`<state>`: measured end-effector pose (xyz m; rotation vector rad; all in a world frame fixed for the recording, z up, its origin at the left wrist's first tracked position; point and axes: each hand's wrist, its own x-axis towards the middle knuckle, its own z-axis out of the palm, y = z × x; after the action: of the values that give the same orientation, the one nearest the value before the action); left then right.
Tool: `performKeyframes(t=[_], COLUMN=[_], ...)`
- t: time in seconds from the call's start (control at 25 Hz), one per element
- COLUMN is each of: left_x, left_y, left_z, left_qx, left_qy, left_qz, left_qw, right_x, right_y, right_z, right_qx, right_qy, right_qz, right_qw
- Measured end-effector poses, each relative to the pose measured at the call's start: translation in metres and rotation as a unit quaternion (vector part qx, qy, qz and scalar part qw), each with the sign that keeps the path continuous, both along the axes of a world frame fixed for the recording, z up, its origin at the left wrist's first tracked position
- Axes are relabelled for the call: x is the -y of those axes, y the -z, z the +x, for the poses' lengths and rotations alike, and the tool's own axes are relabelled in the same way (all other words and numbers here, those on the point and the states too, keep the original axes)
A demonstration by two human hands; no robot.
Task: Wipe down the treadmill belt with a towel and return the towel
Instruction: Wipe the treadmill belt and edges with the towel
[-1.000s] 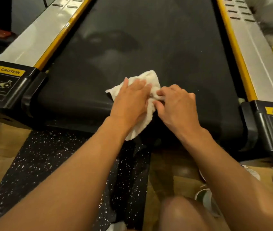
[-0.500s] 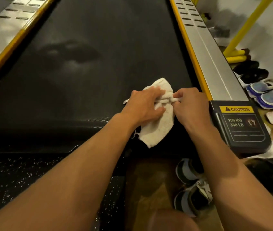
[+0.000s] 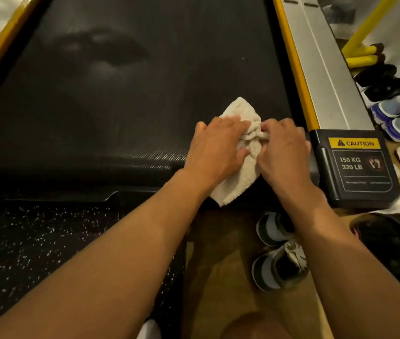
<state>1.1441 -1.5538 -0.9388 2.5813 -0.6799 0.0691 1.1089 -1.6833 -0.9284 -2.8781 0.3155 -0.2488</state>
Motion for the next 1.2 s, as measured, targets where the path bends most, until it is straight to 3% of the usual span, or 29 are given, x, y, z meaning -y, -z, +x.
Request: performKeyframes(t=[0.16, 0.28, 0.36, 0.48, 0.64, 0.8, 0.96, 1.04, 1.08, 1.2], left_x=[-0.004, -0.021, -0.028, -0.034, -0.060, -0.095, -0.134, -0.144, -0.149, -0.170], left_y=[-0.012, -0.024, -0.031, -0.037, -0.052, -0.070, -0.096, -0.119, -0.129, -0.187], left_z=[0.000, 0.017, 0.017, -0.001, -0.026, -0.027, -0.017, -0.019, -0.019, -0.024], left_qx=[0.074, 0.095, 0.035, -0.035, -0.125, -0.177, -0.134, -0.187, -0.255, -0.483], left_qy=[0.026, -0.017, -0.055, -0.067, -0.071, -0.074, -0.075, -0.100, -0.119, -0.189], left_qz=[0.128, 0.198, 0.213, 0.194, 0.168, 0.215, 0.233, 0.214, 0.179, -0.045], left_qw=[0.989, 0.975, 0.975, 0.978, 0.975, 0.958, 0.960, 0.954, 0.943, 0.853], right_x=[0.035, 0.017, -0.018, -0.043, -0.052, -0.073, -0.107, -0.121, -0.127, -0.140], right_y=[-0.019, -0.024, -0.022, -0.021, -0.036, -0.053, -0.082, -0.102, -0.114, -0.173], right_z=[0.018, 0.031, 0.028, 0.015, -0.004, -0.013, -0.008, -0.007, -0.007, -0.015], right_qx=[-0.030, -0.046, -0.080, -0.093, -0.172, -0.260, -0.189, -0.167, -0.165, -0.148], right_qy=[-0.024, -0.007, 0.001, -0.063, -0.127, -0.170, -0.042, -0.019, -0.024, -0.104], right_qz=[0.100, 0.092, 0.098, 0.036, 0.042, 0.102, 0.286, 0.360, 0.380, 0.371], right_qw=[0.994, 0.995, 0.992, 0.993, 0.976, 0.945, 0.938, 0.918, 0.910, 0.911])
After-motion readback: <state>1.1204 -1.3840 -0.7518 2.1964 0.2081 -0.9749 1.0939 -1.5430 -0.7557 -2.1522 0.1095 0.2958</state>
